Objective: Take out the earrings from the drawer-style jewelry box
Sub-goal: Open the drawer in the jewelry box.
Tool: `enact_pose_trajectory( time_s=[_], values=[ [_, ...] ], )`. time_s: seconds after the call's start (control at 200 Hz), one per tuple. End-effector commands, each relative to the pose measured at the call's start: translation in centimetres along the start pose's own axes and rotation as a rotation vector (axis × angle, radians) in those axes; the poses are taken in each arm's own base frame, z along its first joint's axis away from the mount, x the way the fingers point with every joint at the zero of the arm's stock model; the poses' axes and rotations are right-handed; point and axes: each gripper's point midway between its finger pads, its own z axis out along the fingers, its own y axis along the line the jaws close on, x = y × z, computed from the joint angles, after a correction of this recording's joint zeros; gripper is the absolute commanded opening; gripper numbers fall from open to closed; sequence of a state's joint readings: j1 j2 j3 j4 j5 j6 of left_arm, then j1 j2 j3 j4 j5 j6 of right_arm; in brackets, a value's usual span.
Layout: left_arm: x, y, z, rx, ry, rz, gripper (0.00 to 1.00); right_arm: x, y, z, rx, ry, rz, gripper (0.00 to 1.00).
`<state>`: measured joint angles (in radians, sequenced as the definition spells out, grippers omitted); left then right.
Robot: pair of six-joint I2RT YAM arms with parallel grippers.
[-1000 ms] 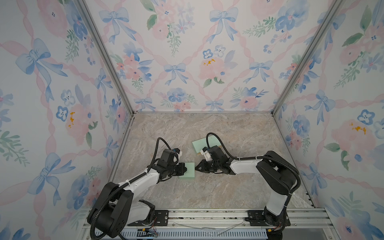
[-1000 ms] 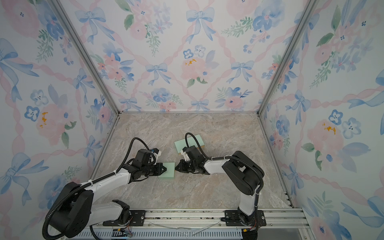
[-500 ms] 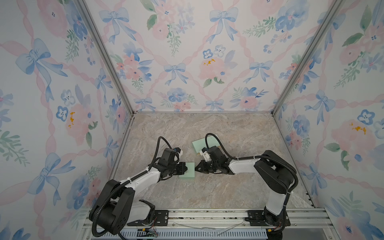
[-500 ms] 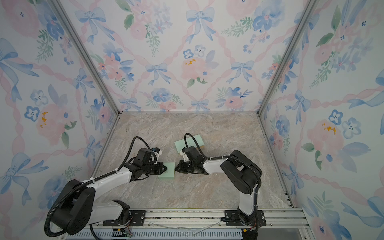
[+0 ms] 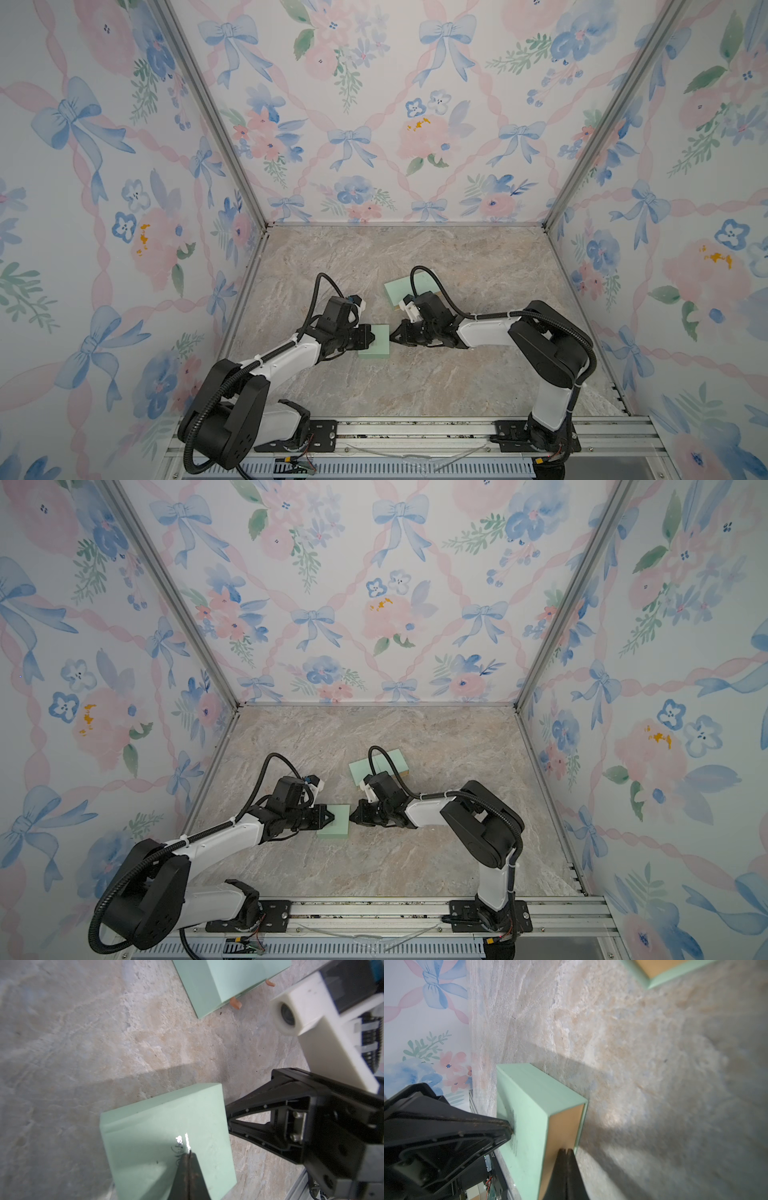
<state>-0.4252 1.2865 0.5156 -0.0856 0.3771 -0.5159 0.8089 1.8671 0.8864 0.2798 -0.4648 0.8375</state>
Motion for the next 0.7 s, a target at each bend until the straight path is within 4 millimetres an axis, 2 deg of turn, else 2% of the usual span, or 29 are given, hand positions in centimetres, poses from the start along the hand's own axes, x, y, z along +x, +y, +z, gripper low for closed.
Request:
enact_pose_trajectory(
  time_s=[0.0,0.52,0.695],
  values=[
    [2.6,2.7,0.4,-0.117,0.087,-0.024,0.0,0.6,1.3,0.4,-0.017,0.03,-0.023,0.0],
    [3.0,3.2,0.5,-0.131,0.098,-0.036,0.0,0.5,1.1,-0.5,0.049,0.029,-0.052,0.0],
    [3.2,3.3,0.6,-0.136,0.101,-0.037,0.0,0.8,0.5,-0.9,0.11,0.041,-0.062,0.0]
  ],
)
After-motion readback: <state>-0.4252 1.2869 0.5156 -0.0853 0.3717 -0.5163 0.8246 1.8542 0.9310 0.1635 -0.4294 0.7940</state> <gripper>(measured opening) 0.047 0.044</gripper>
